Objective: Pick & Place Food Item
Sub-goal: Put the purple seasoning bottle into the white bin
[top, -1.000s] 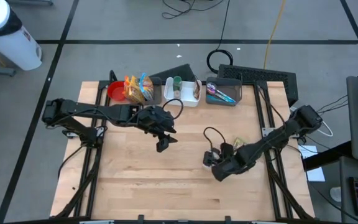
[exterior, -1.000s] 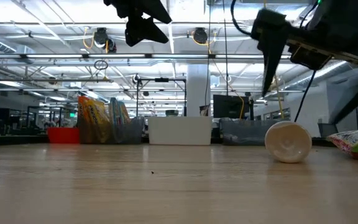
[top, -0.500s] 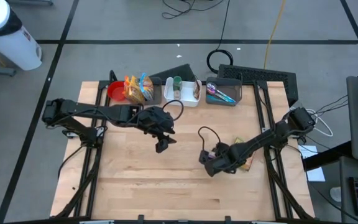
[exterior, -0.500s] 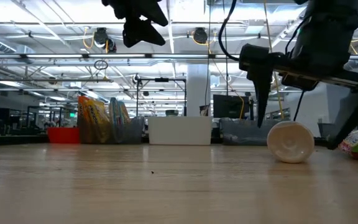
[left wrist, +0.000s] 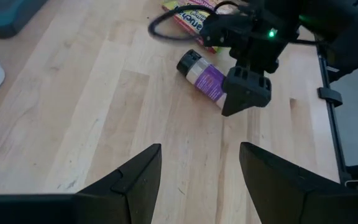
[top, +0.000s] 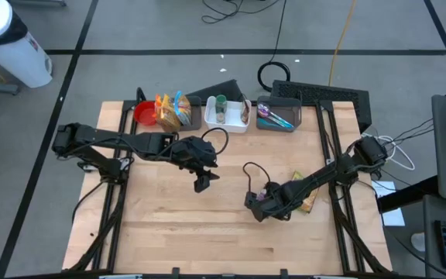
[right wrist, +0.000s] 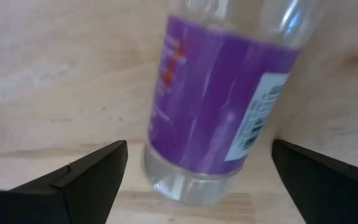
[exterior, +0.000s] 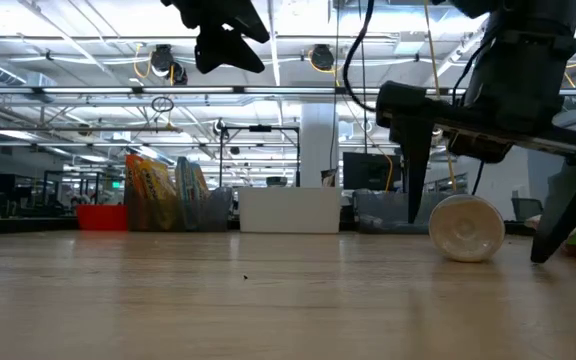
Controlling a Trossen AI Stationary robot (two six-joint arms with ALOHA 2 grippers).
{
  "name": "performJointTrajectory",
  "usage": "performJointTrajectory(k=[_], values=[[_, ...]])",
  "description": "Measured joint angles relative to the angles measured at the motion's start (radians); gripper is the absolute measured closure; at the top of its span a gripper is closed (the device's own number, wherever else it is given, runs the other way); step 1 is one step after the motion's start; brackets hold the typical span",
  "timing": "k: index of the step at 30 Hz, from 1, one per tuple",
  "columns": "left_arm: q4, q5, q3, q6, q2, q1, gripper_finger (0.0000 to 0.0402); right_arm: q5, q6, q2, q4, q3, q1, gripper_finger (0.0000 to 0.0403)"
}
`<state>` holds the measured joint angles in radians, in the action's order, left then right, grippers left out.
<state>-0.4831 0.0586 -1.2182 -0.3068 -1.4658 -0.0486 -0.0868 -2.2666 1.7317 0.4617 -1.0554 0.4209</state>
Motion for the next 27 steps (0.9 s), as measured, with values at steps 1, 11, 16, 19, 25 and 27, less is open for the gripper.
performJointTrajectory(k=[1, 11, 16, 19, 25, 27], values=[[0.000, 0.000, 0.000, -0.004, 0.000, 0.000, 0.0179, 0.008, 0.000, 0.003, -0.001, -0.001, -0.001, 0.0009], [-0.014, -0.007, 0.000, -0.029, 0.000, -0.024, 0.0179, 0.010, -0.003, 0.012, -0.002, -0.001, -0.004, 0.0009], [-0.013, -0.016, 0.000, -0.030, 0.000, -0.039, 0.0178, 0.016, -0.002, 0.012, -0.008, 0.005, -0.023, 0.0009], [-0.013, -0.016, 0.000, -0.032, 0.000, -0.041, 0.0179, 0.024, 0.000, 0.010, -0.032, 0.019, -0.028, 0.0009], [-0.013, -0.017, 0.000, -0.042, 0.000, -0.040, 0.0179, 0.040, -0.007, 0.010, -0.043, 0.028, -0.029, 0.0010], [-0.013, -0.017, 0.000, -0.042, 0.000, -0.040, 0.0178, 0.040, -0.003, 0.010, -0.044, 0.028, -0.029, 0.0010]])
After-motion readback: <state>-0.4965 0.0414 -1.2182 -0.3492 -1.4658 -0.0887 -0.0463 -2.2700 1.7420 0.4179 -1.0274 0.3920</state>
